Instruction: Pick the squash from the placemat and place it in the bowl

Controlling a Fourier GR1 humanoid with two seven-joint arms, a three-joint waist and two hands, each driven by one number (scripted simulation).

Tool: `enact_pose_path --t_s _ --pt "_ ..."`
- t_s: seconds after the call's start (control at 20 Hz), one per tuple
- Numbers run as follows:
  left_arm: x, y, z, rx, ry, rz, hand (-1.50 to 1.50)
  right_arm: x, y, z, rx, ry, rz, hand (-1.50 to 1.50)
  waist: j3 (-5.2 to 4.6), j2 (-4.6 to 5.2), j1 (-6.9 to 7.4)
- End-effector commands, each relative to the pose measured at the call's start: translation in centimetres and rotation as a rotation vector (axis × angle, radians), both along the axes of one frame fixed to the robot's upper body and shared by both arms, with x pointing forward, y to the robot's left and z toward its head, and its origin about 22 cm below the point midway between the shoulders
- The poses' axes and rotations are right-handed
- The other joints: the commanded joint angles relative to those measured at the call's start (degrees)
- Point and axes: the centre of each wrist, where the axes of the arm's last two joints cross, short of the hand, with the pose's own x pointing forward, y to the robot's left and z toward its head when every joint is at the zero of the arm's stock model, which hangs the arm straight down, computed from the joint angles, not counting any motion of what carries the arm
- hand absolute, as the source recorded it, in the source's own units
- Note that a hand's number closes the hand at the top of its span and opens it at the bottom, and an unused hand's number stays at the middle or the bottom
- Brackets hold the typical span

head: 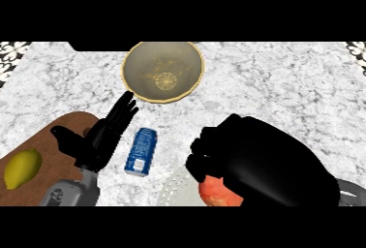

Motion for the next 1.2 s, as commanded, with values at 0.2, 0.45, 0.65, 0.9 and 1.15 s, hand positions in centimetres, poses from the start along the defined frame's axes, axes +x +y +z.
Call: enact_pose_path --t_s 0.2,0.45,0.65,0.9,1.15 --pt "-0.7 -1.3 0.8 -0.014 -0.010 0.002 0.00 2.4 -0.1 3.2 0.131 0.017 -0.031 1.50 0.01 0.04 0.11" --pt "-1.1 0.3 -1.8 0.005 -0.004 -0.003 0.00 5.8 2.5 5.3 0.178 0.022 -0.073 1.50 -0.01 0.15 0.30" --pt "0.0 -0.5 0.5 -0.002 0.009 -0.007 0.00 9.8 4.7 3.5 0.184 0.051 -0.096 1.50 0.00 0.30 0.64" --pt "0.0 -1.1 -1.3 0.005 -0.015 -0.033 0.00 13.3 7.5 3.8 0.214 0.078 -0.115 1.50 -0.03 0.39 0.76" --pt "0.9 0.1 0.2 0.010 -0.020 -0.026 0.00 16.6 9.9 1.1 0.175 0.019 -0.141 1.50 -0.05 0.76 1.89"
